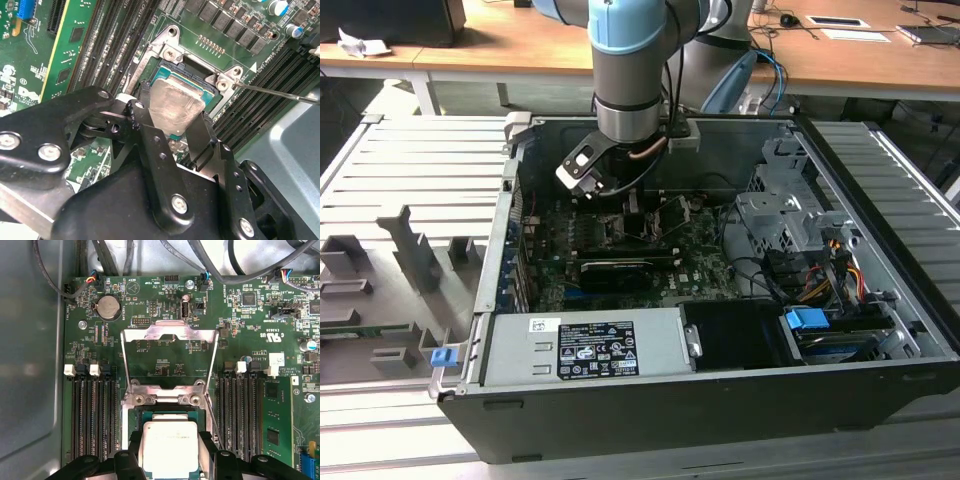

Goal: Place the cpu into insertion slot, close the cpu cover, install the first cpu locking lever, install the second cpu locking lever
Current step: 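Place the cpu into insertion slot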

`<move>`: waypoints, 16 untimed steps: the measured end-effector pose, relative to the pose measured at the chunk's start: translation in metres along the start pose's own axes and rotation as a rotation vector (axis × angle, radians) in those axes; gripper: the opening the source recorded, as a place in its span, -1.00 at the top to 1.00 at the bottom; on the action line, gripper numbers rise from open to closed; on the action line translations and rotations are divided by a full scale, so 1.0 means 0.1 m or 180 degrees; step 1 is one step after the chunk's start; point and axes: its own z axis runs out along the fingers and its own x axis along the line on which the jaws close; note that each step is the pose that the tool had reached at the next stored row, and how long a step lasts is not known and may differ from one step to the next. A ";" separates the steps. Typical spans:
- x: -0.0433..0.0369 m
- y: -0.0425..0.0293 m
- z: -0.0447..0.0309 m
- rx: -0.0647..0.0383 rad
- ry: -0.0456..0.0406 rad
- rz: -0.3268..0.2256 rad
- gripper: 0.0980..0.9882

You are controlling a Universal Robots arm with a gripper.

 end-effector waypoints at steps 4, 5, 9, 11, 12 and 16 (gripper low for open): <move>0.002 -0.002 0.027 0.0000 0.0000 0.0000 0.03; 0.002 -0.003 0.033 0.0000 -0.0001 0.0000 0.03; 0.003 -0.003 0.037 0.0000 0.0000 0.0000 0.03; 0.002 -0.003 0.037 0.0000 -0.0001 0.0000 0.00; 0.002 -0.003 0.036 0.0000 -0.0001 0.0000 -0.14; 0.016 -0.002 0.040 0.0000 0.0020 0.0001 -0.14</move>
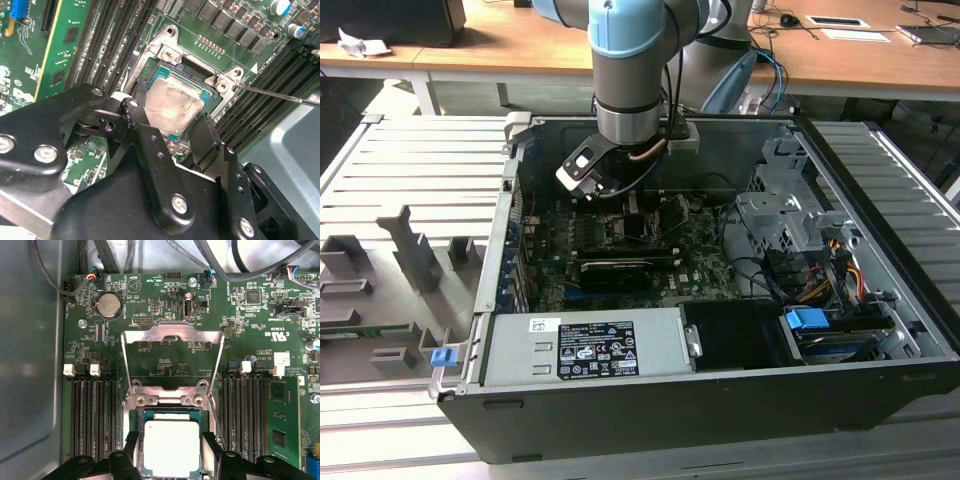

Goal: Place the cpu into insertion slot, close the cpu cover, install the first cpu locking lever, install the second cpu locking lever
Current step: 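Place the cpu into insertion slot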

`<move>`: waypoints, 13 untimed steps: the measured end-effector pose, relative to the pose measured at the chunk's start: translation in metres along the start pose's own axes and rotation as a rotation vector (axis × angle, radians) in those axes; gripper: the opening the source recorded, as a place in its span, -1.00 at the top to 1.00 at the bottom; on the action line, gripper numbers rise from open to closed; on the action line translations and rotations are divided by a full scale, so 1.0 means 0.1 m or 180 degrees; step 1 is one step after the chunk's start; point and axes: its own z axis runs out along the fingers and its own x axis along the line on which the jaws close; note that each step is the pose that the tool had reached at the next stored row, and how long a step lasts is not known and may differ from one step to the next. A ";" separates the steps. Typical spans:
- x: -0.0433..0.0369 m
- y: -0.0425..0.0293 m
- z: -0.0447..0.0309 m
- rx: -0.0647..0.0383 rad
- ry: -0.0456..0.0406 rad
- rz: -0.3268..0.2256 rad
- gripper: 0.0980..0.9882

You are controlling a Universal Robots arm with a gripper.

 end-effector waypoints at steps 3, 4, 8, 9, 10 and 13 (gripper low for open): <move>0.005 0.001 0.004 0.0000 0.0013 0.0002 -0.14; 0.005 0.001 0.004 0.0000 0.0013 0.0002 -0.14; 0.007 0.008 -0.084 0.0004 0.0007 0.0001 -0.14; 0.008 0.010 -0.110 0.0006 0.0000 0.0001 -0.10; 0.008 0.011 -0.117 0.0006 -0.0012 0.0000 0.04; -0.006 0.010 -0.120 0.0007 -0.0044 -0.0003 0.32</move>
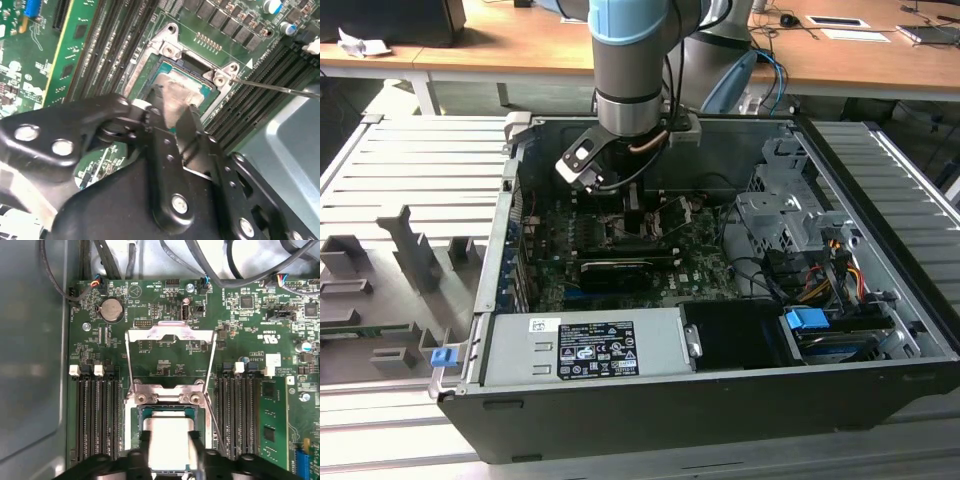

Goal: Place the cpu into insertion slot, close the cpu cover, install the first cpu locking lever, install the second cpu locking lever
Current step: 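Place the cpu into insertion slot, then close the cpu cover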

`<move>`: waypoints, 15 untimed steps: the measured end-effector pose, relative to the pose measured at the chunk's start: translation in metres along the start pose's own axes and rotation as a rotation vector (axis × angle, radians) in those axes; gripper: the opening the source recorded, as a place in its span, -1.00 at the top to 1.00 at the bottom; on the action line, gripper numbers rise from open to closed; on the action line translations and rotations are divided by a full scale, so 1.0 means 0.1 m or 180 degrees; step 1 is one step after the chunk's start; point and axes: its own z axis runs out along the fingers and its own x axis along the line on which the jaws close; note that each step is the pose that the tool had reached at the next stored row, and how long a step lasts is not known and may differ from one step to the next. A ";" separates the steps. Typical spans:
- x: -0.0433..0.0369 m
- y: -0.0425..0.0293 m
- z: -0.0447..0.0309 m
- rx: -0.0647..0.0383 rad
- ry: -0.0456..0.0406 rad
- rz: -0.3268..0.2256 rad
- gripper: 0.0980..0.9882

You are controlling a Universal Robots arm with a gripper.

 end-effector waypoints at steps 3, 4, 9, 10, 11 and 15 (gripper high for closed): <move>-0.018 0.005 0.001 0.0000 0.0000 0.0000 0.73; -0.019 0.005 0.001 0.0000 -0.0003 0.0000 0.87; -0.019 0.006 -0.011 0.0000 -0.0015 -0.0001 0.98; -0.019 0.006 -0.014 0.0000 -0.0016 -0.0001 0.98; -0.019 0.006 -0.015 0.0000 -0.0015 -0.0001 0.98; -0.019 0.006 -0.020 0.0001 -0.0016 -0.0001 0.98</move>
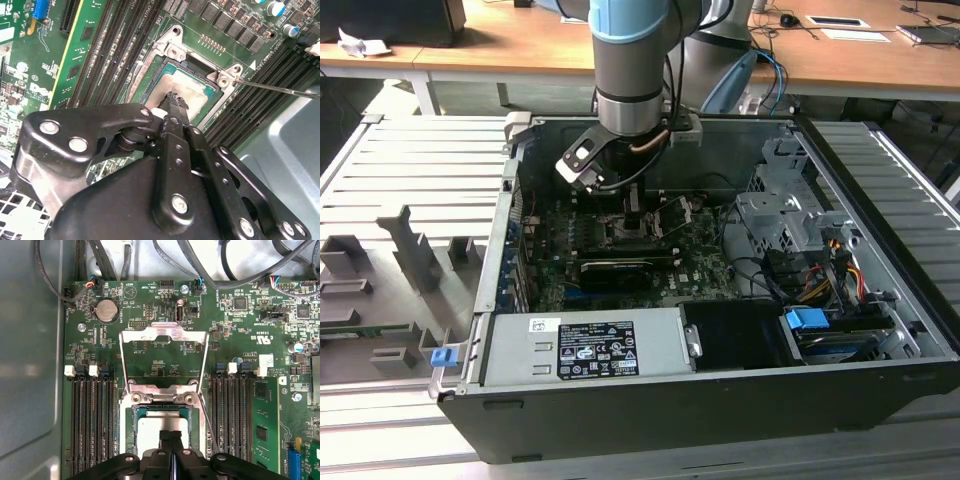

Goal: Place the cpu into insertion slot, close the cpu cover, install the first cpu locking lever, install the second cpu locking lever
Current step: 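Close the cpu cover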

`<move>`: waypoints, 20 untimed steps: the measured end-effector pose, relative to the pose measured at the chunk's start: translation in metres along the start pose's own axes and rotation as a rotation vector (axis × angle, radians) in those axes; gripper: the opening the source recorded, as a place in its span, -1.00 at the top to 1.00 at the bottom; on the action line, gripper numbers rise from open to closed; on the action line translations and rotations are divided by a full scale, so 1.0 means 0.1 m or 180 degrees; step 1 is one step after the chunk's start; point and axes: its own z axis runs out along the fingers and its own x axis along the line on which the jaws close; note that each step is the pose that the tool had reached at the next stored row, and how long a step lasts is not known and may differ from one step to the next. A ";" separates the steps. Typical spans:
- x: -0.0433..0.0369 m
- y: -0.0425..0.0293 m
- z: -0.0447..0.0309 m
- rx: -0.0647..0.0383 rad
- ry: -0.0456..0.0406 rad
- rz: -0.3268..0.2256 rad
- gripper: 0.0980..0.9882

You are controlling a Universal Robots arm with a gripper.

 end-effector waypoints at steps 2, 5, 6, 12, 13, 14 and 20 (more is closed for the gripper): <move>0.000 0.003 0.000 0.0000 0.0000 0.0000 0.98; 0.000 0.045 0.003 0.0002 0.0000 0.0001 0.98; 0.000 0.046 0.002 0.0003 0.0000 0.0001 0.98; 0.001 0.047 -0.011 0.0002 0.0001 0.0000 0.98; 0.000 0.047 -0.013 0.0003 0.0000 0.0000 0.98; 0.000 0.047 -0.013 0.0003 0.0000 0.0000 0.98; 0.000 0.047 -0.015 0.0003 0.0000 0.0000 0.98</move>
